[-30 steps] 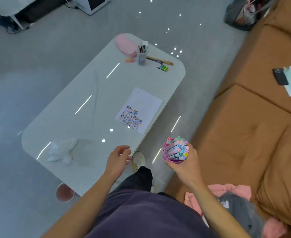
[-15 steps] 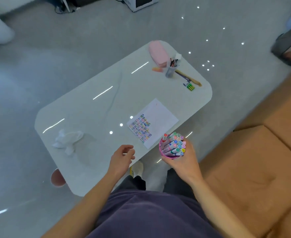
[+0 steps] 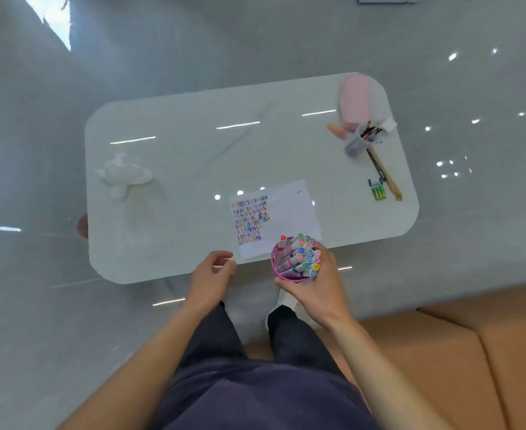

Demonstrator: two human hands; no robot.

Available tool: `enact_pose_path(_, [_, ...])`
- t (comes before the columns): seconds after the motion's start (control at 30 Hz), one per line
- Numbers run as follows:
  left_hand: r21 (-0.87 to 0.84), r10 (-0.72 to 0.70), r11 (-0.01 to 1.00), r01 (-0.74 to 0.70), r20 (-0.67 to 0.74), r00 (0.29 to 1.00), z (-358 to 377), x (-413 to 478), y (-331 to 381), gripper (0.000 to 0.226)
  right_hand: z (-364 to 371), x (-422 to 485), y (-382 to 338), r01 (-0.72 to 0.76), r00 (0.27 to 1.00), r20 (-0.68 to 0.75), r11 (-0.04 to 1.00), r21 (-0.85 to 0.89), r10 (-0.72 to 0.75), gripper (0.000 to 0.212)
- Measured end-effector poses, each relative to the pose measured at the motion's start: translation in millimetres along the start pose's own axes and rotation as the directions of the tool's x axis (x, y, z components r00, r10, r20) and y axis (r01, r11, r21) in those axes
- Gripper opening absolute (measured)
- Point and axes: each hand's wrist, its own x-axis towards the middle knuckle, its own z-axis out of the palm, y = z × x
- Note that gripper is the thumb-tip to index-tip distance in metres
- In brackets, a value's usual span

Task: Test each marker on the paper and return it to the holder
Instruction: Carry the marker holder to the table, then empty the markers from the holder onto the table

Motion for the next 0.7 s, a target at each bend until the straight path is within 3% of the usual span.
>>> enact_pose_path(0.17, [-0.123,-0.082,0.990,0.072,-0.085,0.993,14,-8,-15,0.019,-7,14,6,0.088,0.993,0.088,0.994,-0.070,-0.082,0.074])
enact_pose_path(0.43, [-0.186,-0.078,0.981,0.054,-0.122,0.989,14,12,-39,0.023,36,49,12,0.144,0.968,0.222,0.984,-0.101,-0.118,0.077])
enact_pose_path(0.7, [-0.022,0.173,0.985,-0.172,0.015,0.985,20,68,-85,0.070,104,101,49,0.242,0.933,0.296,0.965,-0.098,-0.203,0.082])
